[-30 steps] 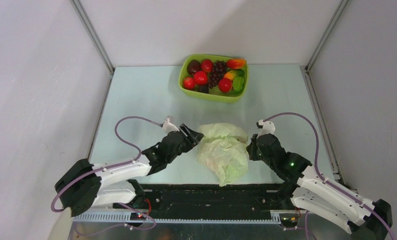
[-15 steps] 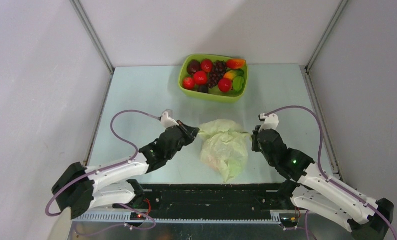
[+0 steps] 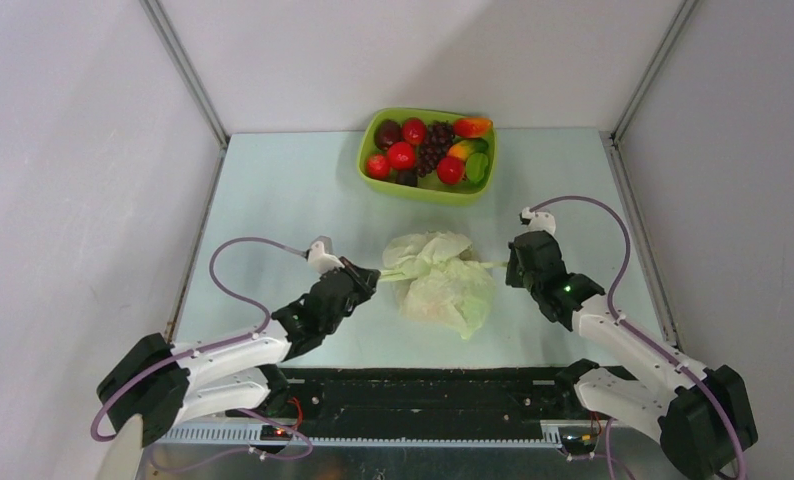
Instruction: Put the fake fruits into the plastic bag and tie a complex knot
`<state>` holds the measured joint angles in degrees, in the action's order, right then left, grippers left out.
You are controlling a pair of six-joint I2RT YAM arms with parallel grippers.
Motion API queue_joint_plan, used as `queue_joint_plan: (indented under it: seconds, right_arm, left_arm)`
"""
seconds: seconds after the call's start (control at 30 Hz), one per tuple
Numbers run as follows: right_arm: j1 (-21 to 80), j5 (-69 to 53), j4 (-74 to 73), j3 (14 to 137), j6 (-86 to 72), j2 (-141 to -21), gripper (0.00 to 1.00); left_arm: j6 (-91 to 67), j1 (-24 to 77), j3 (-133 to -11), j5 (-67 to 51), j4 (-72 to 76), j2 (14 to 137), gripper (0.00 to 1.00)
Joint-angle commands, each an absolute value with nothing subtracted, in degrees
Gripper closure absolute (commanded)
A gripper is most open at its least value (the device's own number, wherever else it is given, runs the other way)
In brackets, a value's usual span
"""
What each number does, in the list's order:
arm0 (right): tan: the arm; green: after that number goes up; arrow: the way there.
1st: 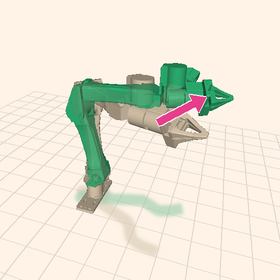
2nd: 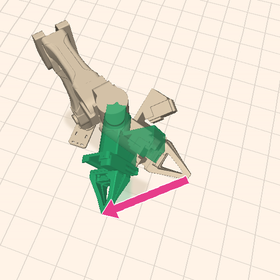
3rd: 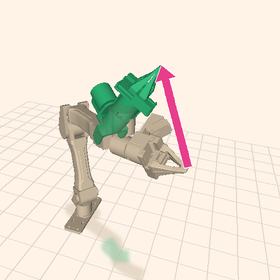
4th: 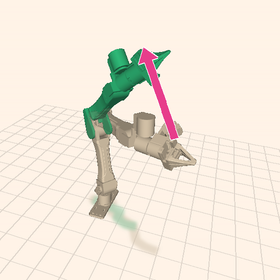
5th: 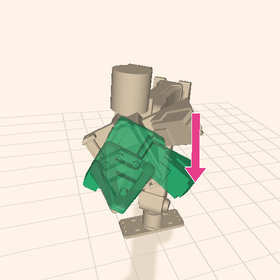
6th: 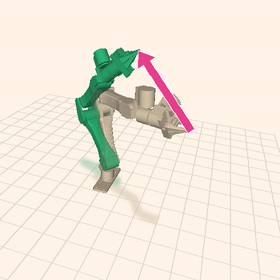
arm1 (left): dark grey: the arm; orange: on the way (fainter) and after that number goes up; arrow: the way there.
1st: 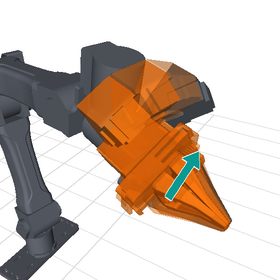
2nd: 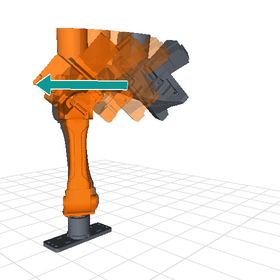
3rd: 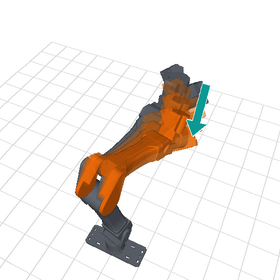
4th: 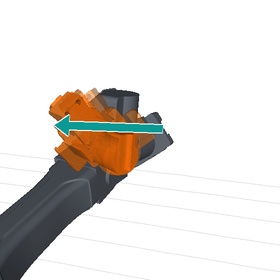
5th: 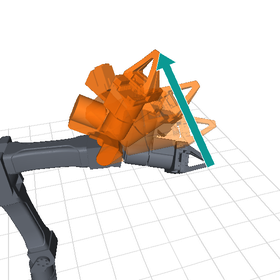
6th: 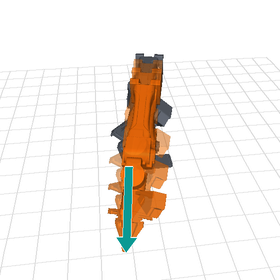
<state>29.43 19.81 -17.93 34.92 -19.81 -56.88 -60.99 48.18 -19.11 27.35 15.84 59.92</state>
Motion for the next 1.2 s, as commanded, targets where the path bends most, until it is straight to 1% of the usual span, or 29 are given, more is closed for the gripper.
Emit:
queue_joint_plan:
  seconds: [0.0, 0.13, 0.27, 0.37, 0.43, 0.5, 0.7, 0.93, 1.0, 1.03, 1.17]
  right_arm:
    - [26.3, 28.5, -16.7, 37.8, -15.3, -54.5, 1.0]
    - [27.3, 30.6, -16.8, 44.5, -10.8, -55.1, 1.0]
    - [28.5, 35.2, -17.2, 48.3, -7.0, -55.6, 1.0]
    - [23.0, 31.4, -18.3, 47.2, -10.3, -56.9, 1.0]
    - [21.4, 29.5, -16.5, 44.5, -11.7, -57.9, 1.0]
    - [20.3, 28.8, -15.0, 41.9, -12.8, -59.3, 1.0]
    - [17.9, 27.2, -12.2, 38.8, -13.9, -64.1, 1.0]
    - [17.3, 26.8, -11.4, 39.0, -12.9, -62.9, 1.0]
    - [17.3, 27.1, -13.0, 39.7, -12.4, -61.7, 1.0]
    - [17.4, 27.1, -13.5, 40.2, -12.3, -60.3, 1.0]
    - [18.3, 28.7, -14.3, 41.9, -11.2, -57.4, 1.0]
  left_arm:
    - [-53.1, 45.1, -21.2, 39.2, 12.0, 58.9, 1.0]
    - [-45.4, 45.2, -27.4, 38.8, 10.4, 56.5, 1.0]
    - [-38.5, 45.1, -29.1, 37.6, 10.9, 52.2, 1.0]
    - [-40.5, 44.1, -25.5, 37.9, 11.5, 50.4, 1.0]
    - [-43.2, 42.8, -21.9, 36.7, 13.1, 50.4, 1.0]
    - [-44.6, 42.1, -18.1, 37.1, 14.7, 51.0, 1.0]
    - [-44.1, 39.0, -14.2, 36.3, 18.4, 53.9, 1.0]
    - [-41.9, 37.6, -14.8, 35.5, 17.1, 51.2, 1.0]
    - [-41.5, 37.4, -15.5, 34.4, 15.3, 48.1, 1.0]
    - [-40.6, 37.4, -17.0, 34.1, 14.5, 45.8, 1.0]
    - [-35.8, 37.4, -21.4, 33.2, 9.7, 43.2, 1.0]
